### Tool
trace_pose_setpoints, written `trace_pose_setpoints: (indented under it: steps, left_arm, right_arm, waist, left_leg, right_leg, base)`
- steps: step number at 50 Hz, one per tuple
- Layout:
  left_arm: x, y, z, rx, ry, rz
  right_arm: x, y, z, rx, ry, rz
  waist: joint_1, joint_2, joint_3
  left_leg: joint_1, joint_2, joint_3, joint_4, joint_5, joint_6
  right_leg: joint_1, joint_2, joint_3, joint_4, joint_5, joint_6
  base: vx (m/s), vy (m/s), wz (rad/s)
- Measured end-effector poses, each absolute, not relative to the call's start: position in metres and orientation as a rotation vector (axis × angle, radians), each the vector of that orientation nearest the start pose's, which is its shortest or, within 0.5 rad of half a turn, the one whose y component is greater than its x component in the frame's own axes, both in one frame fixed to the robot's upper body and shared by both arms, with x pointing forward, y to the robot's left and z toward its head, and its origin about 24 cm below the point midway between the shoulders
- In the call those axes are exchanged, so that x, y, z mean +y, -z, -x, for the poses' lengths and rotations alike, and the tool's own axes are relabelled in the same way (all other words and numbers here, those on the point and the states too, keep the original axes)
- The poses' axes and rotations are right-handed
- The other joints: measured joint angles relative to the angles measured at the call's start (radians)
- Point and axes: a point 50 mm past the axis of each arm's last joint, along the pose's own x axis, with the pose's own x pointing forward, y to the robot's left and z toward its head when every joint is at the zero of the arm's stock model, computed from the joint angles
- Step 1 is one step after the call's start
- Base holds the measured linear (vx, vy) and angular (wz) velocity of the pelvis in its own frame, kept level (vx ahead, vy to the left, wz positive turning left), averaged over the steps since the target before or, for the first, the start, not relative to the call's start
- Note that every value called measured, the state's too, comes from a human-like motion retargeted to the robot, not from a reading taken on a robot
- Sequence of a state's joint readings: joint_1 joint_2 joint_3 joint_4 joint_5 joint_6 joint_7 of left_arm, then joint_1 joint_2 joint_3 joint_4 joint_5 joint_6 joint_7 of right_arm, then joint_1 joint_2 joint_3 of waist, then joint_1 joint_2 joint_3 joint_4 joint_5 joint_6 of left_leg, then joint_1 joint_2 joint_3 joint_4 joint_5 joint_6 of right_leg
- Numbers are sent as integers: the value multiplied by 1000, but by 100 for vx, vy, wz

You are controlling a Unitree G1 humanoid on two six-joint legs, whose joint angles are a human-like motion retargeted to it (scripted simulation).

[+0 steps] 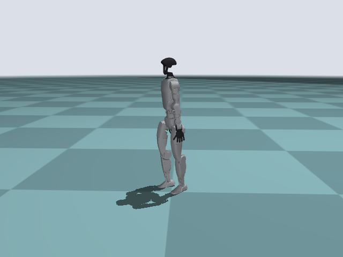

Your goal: In place motions

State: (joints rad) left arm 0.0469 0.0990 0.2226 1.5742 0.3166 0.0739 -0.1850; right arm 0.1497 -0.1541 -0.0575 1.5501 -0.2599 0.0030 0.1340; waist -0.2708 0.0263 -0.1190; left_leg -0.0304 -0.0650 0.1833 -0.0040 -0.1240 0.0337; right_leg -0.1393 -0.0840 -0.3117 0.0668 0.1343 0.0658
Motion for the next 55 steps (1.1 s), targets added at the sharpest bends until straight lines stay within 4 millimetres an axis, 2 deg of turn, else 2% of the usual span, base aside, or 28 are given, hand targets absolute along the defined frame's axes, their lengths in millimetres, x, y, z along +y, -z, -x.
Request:
trace_pose_setpoints:
  steps: [4, 7, 9, 11, 15, 20, 25, 28, 30, 32, 35, 36, 40, 43, 47, 51, 55]
  left_arm:
    - [180, 180, 12, 1650, 98, 76]
    - [180, 180, 11, 1631, 73, 80]
    - [181, 180, 14, 1623, 40, 86]
    - [183, 180, 21, 1628, 14, 107]
    - [188, 175, 56, 1713, -42, 173]
    - [193, 160, 117, 1880, -144, 240]
    - [190, 140, 165, 2033, -201, 290]
    - [188, 134, 178, 2067, -231, 318]
    - [186, 134, 179, 2067, -253, 335]
    - [183, 137, 173, 2049, -286, 356]
    - [177, 147, 152, 1990, -358, 400]
    - [175, 152, 139, 1960, -376, 412]
    - [171, 169, 80, 1822, -361, 419]
    - [169, 177, 25, 1705, -259, 433]
    - [159, 175, -64, 1490, -89, 451]
    - [148, 157, -148, 1227, 27, 380]
    - [139, 130, -210, 998, 101, 315]
  right_arm:
    - [-207, 171, 67, 1762, -70, 103]
    - [-211, 168, 72, 1804, -22, 95]
    - [-211, 168, 68, 1814, 27, 64]
    - [-208, 170, 57, 1792, 78, -6]
    - [-205, 175, 11, 1665, 111, -144]
    - [-194, 172, -75, 1419, -28, -100]
    - [-168, 154, -153, 1167, -219, -88]
    - [-156, 142, -181, 1060, -282, -126]
    - [-152, 136, -191, 1010, -306, -121]
    - [-153, 135, -193, 988, -326, -78]
    - [-157, 140, -183, 1009, -351, 10]
    - [-158, 143, -175, 1031, -357, 35]
    - [-168, 161, -128, 1184, -360, 95]
    - [-176, 174, -76, 1355, -348, 111]
    - [-189, 179, -1, 1586, -270, 104]
    - [-199, 169, 73, 1818, -164, 42]
    - [-208, 152, 129, 1993, -2, -38]
  waist:
    - [-12, 4, -2]
    - [-15, 12, -5]
    - [-10, 14, 11]
    - [-7, 13, 28]
    - [12, 10, 48]
    - [26, 17, 51]
    - [30, 21, 53]
    - [22, 20, 52]
    - [16, 19, 49]
    - [11, 16, 45]
    - [4, 8, 36]
    - [3, 5, 33]
    - [-3, -8, 22]
    - [-13, -16, 20]
    - [-35, -23, 25]
    - [-57, -24, 23]
    - [-62, -13, 23]
  left_leg:
    - [-13, 1, -42, 4, 13, -4]
    - [-29, 0, -74, 6, 25, -4]
    - [-26, 2, -92, 10, 31, -4]
    - [-19, 4, -109, 16, 35, -6]
    - [-3, 7, -111, 20, 36, -11]
    - [9, 13, -97, 16, 32, -19]
    - [21, 21, -75, 11, 27, -24]
    - [23, 25, -71, 9, 25, -26]
    - [22, 27, -70, 8, 24, -27]
    - [21, 28, -70, 7, 23, -27]
    - [19, 27, -70, 4, 22, -28]
    - [18, 27, -69, 3, 23, -28]
    - [18, 26, -65, -3, 24, -26]
    - [22, 24, -67, -7, 27, -23]
    - [24, 22, -79, -7, 29, -18]
    - [27, 22, -81, -8, 28, -15]
    - [29, 26, -69, -8, 21, -14]
  right_leg:
    - [24, 4, -46, -31, -3, 1]
    - [26, 3, -74, -32, -10, -5]
    - [39, 5, -86, -32, -15, -9]
    - [54, 6, -101, -34, -18, -12]
    - [71, 10, -96, -36, -22, -21]
    - [63, 16, -56, -31, -23, -31]
    - [54, 25, -25, -29, -20, -39]
    - [51, 29, -18, -29, -19, -41]
    - [47, 30, -17, -28, -19, -41]
    - [45, 31, -16, -28, -19, -42]
    - [42, 31, -16, -28, -20, -43]
    - [40, 30, -17, -28, -20, -42]
    - [39, 29, -27, -30, -20, -40]
    - [47, 31, -37, -33, -23, -39]
    - [61, 30, -59, -35, -29, -37]
    - [69, 31, -73, -37, -33, -35]
    - [67, 34, -73, -35, -34, -36]
  base:
    - [-11, 2, 57]
    - [-11, 9, 58]
    - [-14, 10, 51]
    - [-13, 10, 43]
    - [-8, 12, 5]
    - [-4, 11, -14]
    - [-3, 6, -22]
    - [0, 0, 0]
    - [0, 0, 0]
    - [0, -3, 0]
    - [2, -7, -2]
    - [2, -9, -3]
    - [2, -10, -4]
    - [4, -10, 4]
    - [1, -9, 15]
    - [2, -5, 3]
    - [2, 0, -15]
